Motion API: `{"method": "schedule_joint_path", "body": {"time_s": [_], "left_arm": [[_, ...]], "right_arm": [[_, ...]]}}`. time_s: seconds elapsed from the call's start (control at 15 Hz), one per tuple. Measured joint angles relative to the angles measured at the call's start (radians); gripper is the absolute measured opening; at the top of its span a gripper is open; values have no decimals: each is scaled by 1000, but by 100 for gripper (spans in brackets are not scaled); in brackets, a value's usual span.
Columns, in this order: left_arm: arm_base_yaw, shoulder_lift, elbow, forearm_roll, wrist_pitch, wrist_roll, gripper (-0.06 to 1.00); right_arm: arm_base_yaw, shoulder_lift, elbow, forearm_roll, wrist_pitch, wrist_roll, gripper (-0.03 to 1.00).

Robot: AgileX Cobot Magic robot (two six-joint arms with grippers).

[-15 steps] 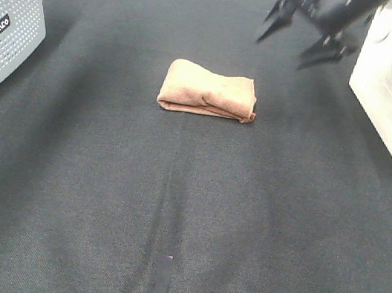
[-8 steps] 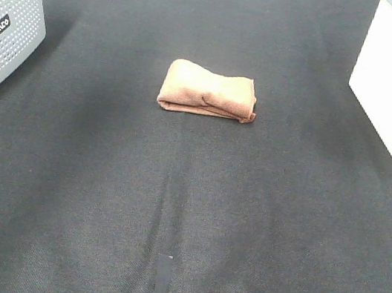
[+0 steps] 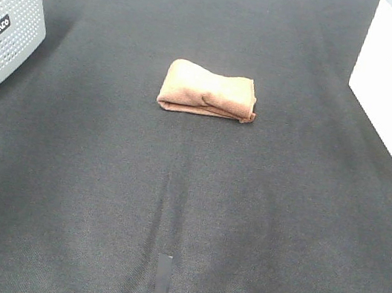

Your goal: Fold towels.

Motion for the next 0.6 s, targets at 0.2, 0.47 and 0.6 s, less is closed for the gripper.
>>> {"method": "schedule_joint_path", "body": {"time_s": [0.2,0.47,0.6], "left_arm": [[0,-292,240,0,-18,0,60],[0,-695,457,-15,-17,22,60],[0,-867,505,-57,-16,88,60]], "right_arm": [[1,-307,262,-9,-13,0,89],[1,-749,520,-90,-39,34,89],[1,-927,598,-143,-45,45,89]]}}
